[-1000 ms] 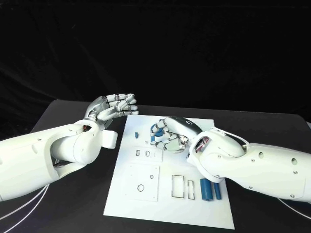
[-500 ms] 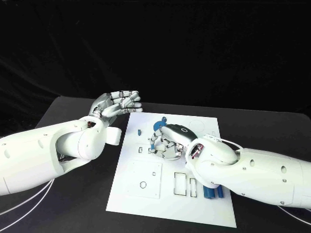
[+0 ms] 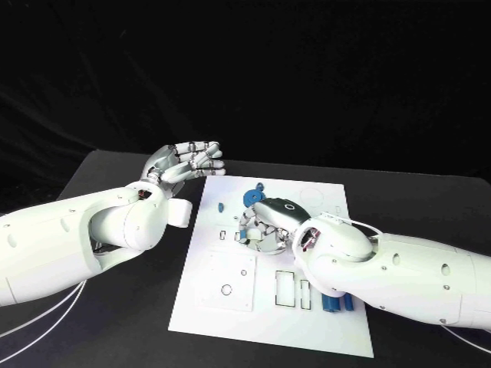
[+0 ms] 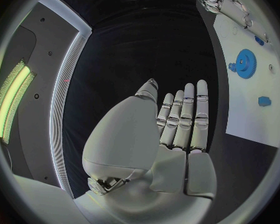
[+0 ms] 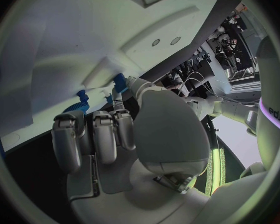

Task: Assemble the parts on the task board

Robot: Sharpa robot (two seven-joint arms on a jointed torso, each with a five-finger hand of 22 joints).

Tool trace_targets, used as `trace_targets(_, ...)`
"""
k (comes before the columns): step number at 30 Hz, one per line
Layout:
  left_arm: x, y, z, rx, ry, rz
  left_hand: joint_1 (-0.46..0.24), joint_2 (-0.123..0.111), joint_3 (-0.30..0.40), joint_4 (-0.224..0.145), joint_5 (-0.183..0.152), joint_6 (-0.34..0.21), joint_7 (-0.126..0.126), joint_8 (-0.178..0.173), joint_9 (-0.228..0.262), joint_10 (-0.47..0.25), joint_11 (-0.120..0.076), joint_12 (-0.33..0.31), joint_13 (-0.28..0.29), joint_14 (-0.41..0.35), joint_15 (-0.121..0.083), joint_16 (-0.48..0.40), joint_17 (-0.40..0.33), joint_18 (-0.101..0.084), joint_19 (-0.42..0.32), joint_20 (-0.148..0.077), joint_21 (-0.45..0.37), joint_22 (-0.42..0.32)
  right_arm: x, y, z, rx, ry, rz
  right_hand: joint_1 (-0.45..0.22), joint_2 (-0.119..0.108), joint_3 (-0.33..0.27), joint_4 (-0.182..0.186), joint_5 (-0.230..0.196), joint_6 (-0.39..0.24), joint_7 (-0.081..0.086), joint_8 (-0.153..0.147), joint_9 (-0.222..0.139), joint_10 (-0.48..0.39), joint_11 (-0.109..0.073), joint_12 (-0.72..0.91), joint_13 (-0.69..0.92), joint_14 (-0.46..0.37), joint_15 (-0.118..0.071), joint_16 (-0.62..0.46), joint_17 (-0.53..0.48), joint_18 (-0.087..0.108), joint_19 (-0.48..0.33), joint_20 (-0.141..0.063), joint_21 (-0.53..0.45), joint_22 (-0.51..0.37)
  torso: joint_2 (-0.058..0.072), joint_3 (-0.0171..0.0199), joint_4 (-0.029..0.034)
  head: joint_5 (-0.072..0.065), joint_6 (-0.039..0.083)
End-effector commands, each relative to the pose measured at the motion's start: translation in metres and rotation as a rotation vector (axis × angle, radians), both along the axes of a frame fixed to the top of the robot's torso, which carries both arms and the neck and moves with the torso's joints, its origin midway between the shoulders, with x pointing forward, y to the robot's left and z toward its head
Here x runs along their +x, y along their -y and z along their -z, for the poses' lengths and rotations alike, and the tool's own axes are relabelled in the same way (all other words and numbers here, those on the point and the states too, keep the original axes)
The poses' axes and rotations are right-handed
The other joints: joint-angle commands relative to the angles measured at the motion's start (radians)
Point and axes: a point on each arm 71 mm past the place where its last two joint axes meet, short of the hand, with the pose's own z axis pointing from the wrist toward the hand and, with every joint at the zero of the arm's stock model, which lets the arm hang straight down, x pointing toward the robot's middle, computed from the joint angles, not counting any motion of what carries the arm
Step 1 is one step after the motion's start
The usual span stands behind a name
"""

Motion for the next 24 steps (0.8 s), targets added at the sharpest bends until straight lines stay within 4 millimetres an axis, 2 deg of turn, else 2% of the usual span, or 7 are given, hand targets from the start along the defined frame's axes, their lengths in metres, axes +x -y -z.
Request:
trace_targets(1,-0.0005,0.0018,-0.0014,-0.009,0.008,0.018,0.008,0.001,0.006,0.002,-0.004,0.005,0.036,0.000,-0.001,0.006,0.001,-0.003,-0.001,-0.007,-0.002,-0.007,0.001,0.005,0.001,-0.001,0.005,-0.002,-0.0002,0.0009,0.0064,-0.043,-0.003,0.001,0.006,0.009,0.001,0.000,0.004,0.005,-0.005,0.006,0.037,0.001,-0.008,-0.005,0.131,0.103,-0.008,0.005,0.260,-0.007,0.105,-0.009,0.005,0.263,0.000,-0.0006,0.0011,0.001,-0.001)
trace_targets(10,-0.0006,0.0004,-0.0013,-0.008,0.007,0.016,0.008,0.001,0.006,0.002,-0.004,0.005,0.036,0.000,-0.001,0.006,0.001,-0.003,-0.001,-0.007,-0.002,-0.007,0.001,0.005,0.001,-0.001,0.005,-0.002,0.0009,0.0031,0.0082,-0.047,-0.002,0.007,0.003,0.007,0.000,0.001,0.003,0.005,-0.004,0.007,0.037,0.001,-0.007,-0.005,0.132,0.103,-0.008,0.004,0.260,-0.007,0.105,-0.009,0.005,0.263,0.000,-0.0010,0.0007,0.007,-0.005)
trace_targets(24,-0.0006,-0.0005,-0.0012,-0.008,0.006,0.015,0.008,0.001,0.006,0.002,-0.004,0.005,0.036,0.000,-0.001,0.006,0.001,-0.003,-0.001,-0.007,-0.002,-0.007,0.001,0.005,0.001,-0.001,0.005,-0.002,0.0001,0.0041,0.0094,-0.058,-0.002,0.007,0.001,0.005,-0.001,0.001,0.003,0.004,-0.004,0.007,0.038,0.002,-0.007,-0.004,0.132,0.103,-0.008,0.004,0.258,-0.007,0.105,-0.009,0.005,0.263,-0.001,-0.0011,0.0000,0.008,-0.005)
